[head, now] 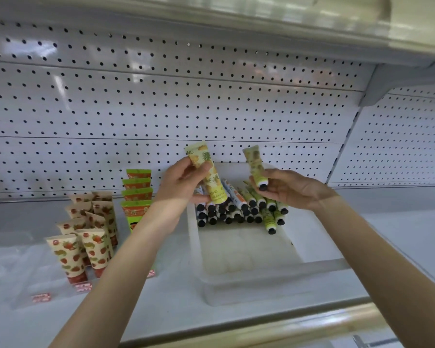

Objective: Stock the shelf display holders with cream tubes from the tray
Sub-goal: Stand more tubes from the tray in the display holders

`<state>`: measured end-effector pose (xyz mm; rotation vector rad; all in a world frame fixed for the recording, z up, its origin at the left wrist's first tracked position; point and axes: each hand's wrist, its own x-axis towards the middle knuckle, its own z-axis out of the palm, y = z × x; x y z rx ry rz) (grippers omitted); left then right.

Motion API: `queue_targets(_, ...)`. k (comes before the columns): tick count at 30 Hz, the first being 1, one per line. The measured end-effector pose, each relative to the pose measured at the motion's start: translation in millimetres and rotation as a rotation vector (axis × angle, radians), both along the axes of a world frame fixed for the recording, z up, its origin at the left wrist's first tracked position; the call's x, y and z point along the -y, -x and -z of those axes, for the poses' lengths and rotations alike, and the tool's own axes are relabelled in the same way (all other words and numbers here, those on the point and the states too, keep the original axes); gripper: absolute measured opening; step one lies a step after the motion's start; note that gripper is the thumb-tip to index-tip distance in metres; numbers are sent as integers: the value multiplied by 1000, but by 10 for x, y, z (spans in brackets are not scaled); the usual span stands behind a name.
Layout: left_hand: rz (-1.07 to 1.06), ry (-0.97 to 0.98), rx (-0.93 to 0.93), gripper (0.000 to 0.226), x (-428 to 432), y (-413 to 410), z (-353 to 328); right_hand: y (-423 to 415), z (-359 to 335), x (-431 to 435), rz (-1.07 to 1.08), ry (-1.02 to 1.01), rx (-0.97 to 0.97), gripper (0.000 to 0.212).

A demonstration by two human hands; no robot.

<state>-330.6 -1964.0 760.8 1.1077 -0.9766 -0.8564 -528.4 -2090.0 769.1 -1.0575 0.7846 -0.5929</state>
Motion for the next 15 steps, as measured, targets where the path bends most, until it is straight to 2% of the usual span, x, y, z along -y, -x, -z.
queue_targets(3,80,-113,-132,26,-8,16,-27,-31,-37,-220,-8,73,4,25)
queue_targets(7,117,-147,-193,20,-72,65,-11,4,-12,-454,2,152,45,22)
queue_targets(10,116,-93,-158,12,-181,127,13,32,14,-597,26,189,88,27)
queue_targets(15,78,-8,-16,23,-454,219,-41,76,32,-780,62,308,119,30)
